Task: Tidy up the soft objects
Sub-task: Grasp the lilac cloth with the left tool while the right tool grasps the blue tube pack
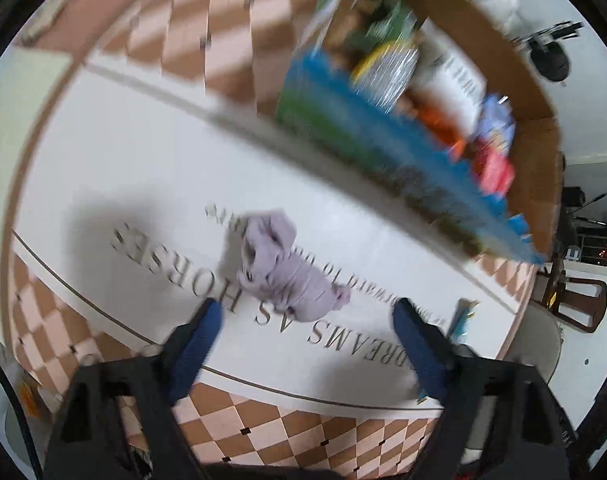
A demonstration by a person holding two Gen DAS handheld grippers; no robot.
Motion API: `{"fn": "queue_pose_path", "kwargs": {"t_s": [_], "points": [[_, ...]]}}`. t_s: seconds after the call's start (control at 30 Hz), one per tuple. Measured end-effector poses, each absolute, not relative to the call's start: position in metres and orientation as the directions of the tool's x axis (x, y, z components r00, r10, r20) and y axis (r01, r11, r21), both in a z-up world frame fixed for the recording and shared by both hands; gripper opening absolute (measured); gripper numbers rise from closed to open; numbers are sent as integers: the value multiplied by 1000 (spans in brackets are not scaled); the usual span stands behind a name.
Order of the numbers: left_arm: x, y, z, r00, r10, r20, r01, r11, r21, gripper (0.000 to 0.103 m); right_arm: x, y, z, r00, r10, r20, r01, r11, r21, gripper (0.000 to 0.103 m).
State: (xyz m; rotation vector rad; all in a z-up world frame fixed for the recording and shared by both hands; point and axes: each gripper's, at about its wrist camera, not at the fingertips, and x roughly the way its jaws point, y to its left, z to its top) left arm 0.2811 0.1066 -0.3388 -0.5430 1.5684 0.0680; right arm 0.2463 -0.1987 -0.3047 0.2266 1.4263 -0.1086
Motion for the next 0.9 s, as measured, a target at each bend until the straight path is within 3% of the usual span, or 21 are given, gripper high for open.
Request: {"fn": "queue_pose_path", "kwargs": {"t_s": [0.03, 0.37, 0.4, 0.53, 0.67, 0.73, 0.8, 0.9], "points": [[281, 105, -350, -2, -308, -951, -389, 877, -283, 69, 242, -206, -319, 118, 53, -992, 229, 970, 79, 103], [287, 101, -430, -122, -398, -909, -555, 787, -270, 68, 233, -243, -424, -25, 69, -997, 313, 948, 58, 103], [288, 101, -432, -125, -387, -914, -552, 792, -260, 61, 235, -245, -432, -28, 70, -997, 311, 949, 58, 103], [294, 86, -427, -141, -263, -954, -410, 893, -186, 48, 245, -249, -454, -59, 96, -994, 300, 951, 74, 101], [294, 55, -418, -175, -76, -982, -140, 989, -52, 47, 251, -252, -476, -92, 105, -990, 284, 956, 75, 98], [290, 41, -417, -173, -12, -985, -17, 1000, -9, 47, 254, -252, -487, -112, 104, -988, 274, 959, 70, 87], [287, 32, -420, -185, -2, -983, 36, 999, -8, 47, 257, -251, -498, -132, 106, -986, 260, 963, 68, 79], [288, 32, -424, -187, -22, -982, 0, 1000, -23, 53, 259, -246, -507, -129, 94, -987, 239, 969, 61, 77]]}}
